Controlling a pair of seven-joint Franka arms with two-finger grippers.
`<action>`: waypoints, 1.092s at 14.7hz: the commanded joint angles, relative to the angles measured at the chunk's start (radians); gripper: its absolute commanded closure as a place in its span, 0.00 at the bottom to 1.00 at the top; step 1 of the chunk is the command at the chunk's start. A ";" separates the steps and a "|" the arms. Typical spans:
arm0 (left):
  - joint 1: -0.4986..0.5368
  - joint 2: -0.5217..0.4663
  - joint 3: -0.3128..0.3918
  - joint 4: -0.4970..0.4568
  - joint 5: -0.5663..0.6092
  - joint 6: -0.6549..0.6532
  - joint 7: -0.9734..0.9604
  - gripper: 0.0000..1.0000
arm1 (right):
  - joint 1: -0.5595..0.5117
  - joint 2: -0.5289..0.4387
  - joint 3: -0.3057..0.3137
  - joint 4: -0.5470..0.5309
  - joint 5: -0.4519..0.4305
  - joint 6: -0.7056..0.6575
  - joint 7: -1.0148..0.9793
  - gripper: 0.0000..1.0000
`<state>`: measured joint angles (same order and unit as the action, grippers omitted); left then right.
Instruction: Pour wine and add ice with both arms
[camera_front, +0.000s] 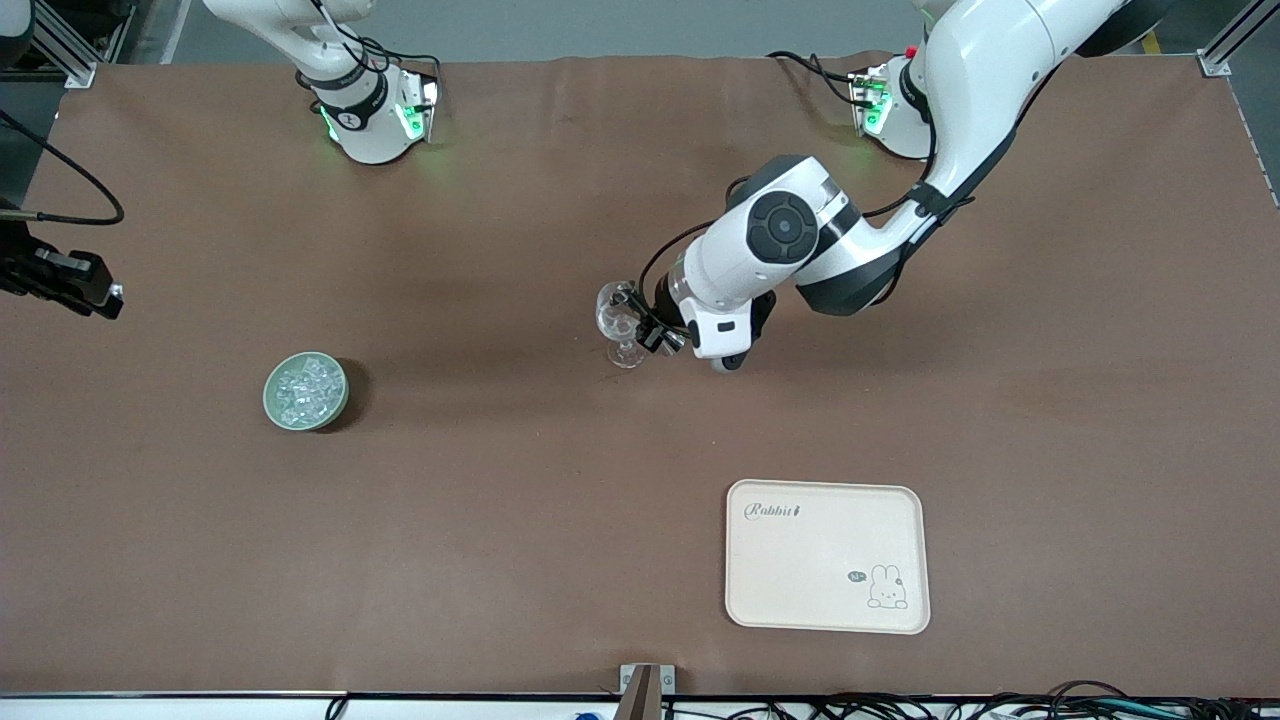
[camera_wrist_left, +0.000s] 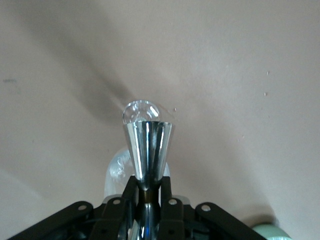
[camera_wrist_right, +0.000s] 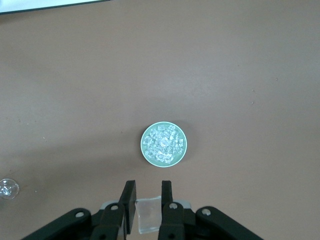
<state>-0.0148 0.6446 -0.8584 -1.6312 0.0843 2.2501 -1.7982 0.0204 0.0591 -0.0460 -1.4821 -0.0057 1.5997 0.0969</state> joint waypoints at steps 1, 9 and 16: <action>0.012 -0.057 0.042 -0.006 -0.136 -0.023 0.083 0.99 | 0.035 -0.025 -0.002 -0.024 0.010 0.013 0.029 0.99; 0.009 -0.115 0.297 0.029 -0.530 -0.038 0.350 0.99 | 0.309 0.010 0.000 -0.023 0.010 0.101 0.377 0.99; 0.003 -0.051 0.531 0.068 -0.920 -0.052 0.591 0.99 | 0.564 0.183 -0.002 -0.023 0.017 0.278 0.613 0.99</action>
<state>-0.0014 0.5635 -0.3611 -1.5993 -0.7541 2.2186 -1.2370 0.5367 0.1989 -0.0340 -1.5082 0.0105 1.8413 0.6567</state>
